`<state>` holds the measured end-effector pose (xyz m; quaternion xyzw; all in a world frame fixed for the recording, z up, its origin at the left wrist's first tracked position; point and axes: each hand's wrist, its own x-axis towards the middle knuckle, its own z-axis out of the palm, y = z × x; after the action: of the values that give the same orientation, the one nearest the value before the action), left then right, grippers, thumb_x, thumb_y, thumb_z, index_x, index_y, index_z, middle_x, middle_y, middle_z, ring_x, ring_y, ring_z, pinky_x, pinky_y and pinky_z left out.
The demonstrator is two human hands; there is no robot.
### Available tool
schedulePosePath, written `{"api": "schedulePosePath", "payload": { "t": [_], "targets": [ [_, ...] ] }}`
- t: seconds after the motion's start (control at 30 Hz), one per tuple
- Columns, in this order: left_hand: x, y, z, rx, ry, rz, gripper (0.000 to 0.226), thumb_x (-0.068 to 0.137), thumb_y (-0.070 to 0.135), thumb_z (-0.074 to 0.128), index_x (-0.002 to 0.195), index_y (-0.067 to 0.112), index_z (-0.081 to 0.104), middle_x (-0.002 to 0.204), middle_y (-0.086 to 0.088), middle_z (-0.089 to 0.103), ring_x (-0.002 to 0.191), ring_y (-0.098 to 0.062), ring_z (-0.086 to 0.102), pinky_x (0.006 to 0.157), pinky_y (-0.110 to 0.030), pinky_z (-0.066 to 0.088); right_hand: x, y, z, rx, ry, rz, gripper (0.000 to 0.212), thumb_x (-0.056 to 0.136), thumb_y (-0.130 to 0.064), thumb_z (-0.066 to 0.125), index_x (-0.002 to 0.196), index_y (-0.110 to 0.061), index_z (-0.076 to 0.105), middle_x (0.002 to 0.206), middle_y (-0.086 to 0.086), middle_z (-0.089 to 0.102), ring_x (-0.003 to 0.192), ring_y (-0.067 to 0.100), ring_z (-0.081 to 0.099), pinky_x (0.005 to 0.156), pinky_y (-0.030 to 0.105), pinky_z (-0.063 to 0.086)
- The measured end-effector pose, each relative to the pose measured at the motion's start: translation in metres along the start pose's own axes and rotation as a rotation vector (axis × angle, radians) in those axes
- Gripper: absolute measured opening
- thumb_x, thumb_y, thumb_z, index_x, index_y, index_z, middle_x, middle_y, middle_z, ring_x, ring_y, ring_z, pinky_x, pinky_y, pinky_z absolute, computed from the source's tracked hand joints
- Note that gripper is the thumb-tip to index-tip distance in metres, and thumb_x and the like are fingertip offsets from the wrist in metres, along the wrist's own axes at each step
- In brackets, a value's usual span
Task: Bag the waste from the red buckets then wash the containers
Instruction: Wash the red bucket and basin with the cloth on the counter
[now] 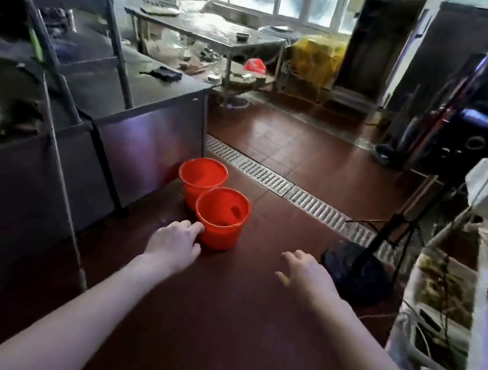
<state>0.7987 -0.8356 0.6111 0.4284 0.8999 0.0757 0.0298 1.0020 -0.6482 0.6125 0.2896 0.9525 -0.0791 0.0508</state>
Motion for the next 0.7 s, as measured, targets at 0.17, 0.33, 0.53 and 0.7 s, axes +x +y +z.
{"api": "schedulePosePath", "payload": {
  "t": [0.17,0.33,0.53,0.7],
  "targets": [
    [0.103,-0.040,0.019,0.005,-0.008,-0.091,0.045,0.094,0.034,0.047,0.138,0.027,0.042,0.122,0.000,0.054,0.115,-0.022,0.052,0.089,-0.037,0.046,0.144,-0.004,-0.004,-0.070,-0.026,-0.114,0.045,0.093,-0.047,0.052,0.132,-0.026,0.047,0.125,0.000,0.049,0.120,0.021,0.048,0.092,0.037,0.046],
    [0.230,-0.086,0.055,-0.072,-0.034,-0.149,0.048,0.094,0.034,0.047,0.141,0.027,0.038,0.123,0.000,0.054,0.117,-0.021,0.052,0.091,-0.038,0.048,0.289,-0.003,0.010,-0.095,-0.079,-0.127,0.049,0.092,-0.047,0.054,0.136,-0.028,0.044,0.127,0.000,0.047,0.121,0.022,0.045,0.093,0.037,0.047],
    [0.360,-0.128,0.094,-0.125,-0.161,-0.214,0.052,0.094,0.035,0.046,0.144,0.028,0.032,0.124,0.002,0.052,0.119,-0.020,0.051,0.089,-0.036,0.048,0.440,0.011,0.017,-0.066,-0.183,-0.075,0.049,0.092,-0.046,0.053,0.136,-0.027,0.045,0.130,0.002,0.044,0.122,0.023,0.043,0.095,0.037,0.046],
    [0.455,-0.146,0.133,-0.165,-0.281,-0.289,0.055,0.094,0.033,0.048,0.146,0.027,0.031,0.128,0.000,0.052,0.119,-0.021,0.051,0.090,-0.039,0.048,0.546,0.037,0.044,-0.018,-0.262,-0.059,0.047,0.091,-0.044,0.053,0.134,-0.027,0.046,0.132,0.002,0.042,0.122,0.023,0.041,0.094,0.037,0.046]
  ]
}}
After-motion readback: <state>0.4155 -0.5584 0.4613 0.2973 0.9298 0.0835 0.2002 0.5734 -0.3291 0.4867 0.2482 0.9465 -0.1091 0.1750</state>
